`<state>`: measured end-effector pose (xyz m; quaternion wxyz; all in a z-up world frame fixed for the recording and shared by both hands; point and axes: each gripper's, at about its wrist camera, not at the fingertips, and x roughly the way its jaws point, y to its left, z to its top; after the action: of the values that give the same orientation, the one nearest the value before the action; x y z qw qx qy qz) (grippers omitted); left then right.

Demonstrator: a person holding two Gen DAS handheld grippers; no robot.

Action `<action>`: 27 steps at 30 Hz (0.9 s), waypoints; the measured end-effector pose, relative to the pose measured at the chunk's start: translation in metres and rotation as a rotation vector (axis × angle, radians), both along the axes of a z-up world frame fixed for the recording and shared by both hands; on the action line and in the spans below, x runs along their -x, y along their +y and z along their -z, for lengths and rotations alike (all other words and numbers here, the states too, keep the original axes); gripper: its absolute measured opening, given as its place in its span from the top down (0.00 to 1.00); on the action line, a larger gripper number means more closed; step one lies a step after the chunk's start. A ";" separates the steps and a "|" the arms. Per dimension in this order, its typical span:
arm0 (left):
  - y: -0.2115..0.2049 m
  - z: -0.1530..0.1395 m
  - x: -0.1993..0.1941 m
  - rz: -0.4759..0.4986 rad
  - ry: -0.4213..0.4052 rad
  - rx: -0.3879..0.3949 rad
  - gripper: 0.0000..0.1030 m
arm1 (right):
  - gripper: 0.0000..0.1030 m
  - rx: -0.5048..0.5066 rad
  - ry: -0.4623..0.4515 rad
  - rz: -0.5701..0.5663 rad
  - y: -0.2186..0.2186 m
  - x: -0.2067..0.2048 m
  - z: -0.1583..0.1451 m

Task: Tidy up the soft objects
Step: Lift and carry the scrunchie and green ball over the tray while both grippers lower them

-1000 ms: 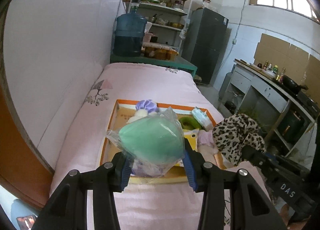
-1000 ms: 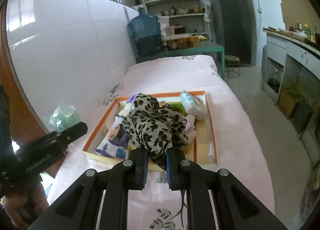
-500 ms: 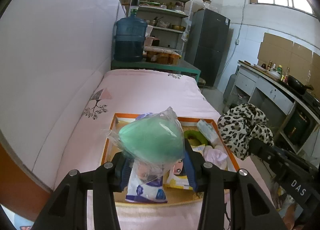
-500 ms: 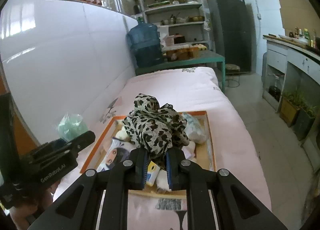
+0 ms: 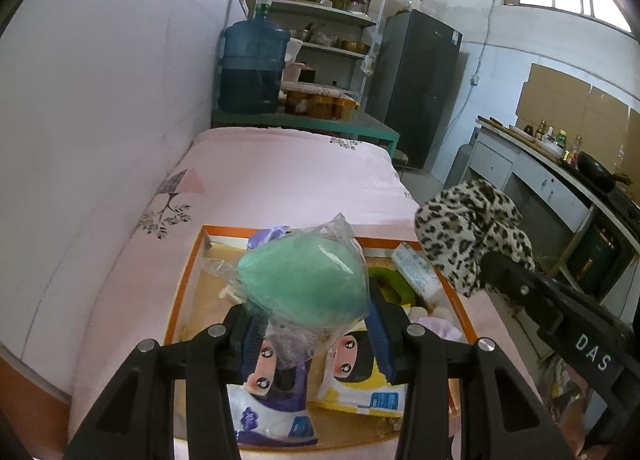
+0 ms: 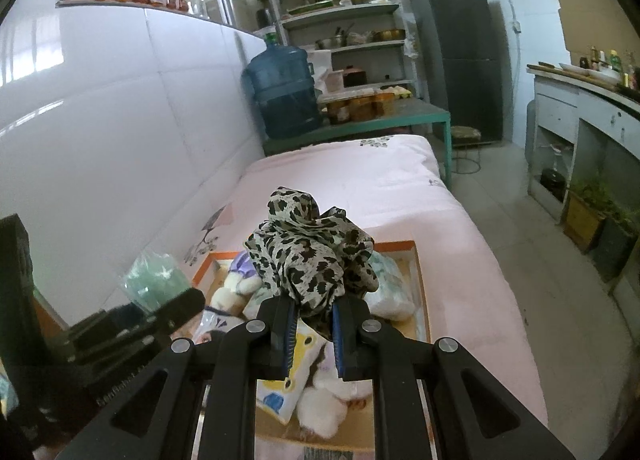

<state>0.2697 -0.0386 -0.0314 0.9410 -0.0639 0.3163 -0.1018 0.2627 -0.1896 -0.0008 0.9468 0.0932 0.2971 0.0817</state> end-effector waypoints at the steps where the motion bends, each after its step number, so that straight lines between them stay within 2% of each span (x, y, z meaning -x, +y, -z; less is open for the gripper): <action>1: -0.001 0.002 -0.001 -0.001 0.002 0.001 0.56 | 0.86 -0.002 0.002 -0.002 0.000 -0.005 0.001; 15: -0.013 0.033 -0.028 0.005 0.063 -0.011 0.56 | 0.85 0.004 0.037 -0.036 0.003 -0.049 0.025; 27: -0.019 0.057 -0.038 0.033 0.118 -0.031 0.56 | 0.85 0.021 0.106 -0.057 0.007 -0.076 0.058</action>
<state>0.3076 -0.0571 -0.0889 0.9199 -0.0502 0.3736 -0.1084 0.3387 -0.1830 -0.0590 0.9278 0.0792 0.3505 0.1005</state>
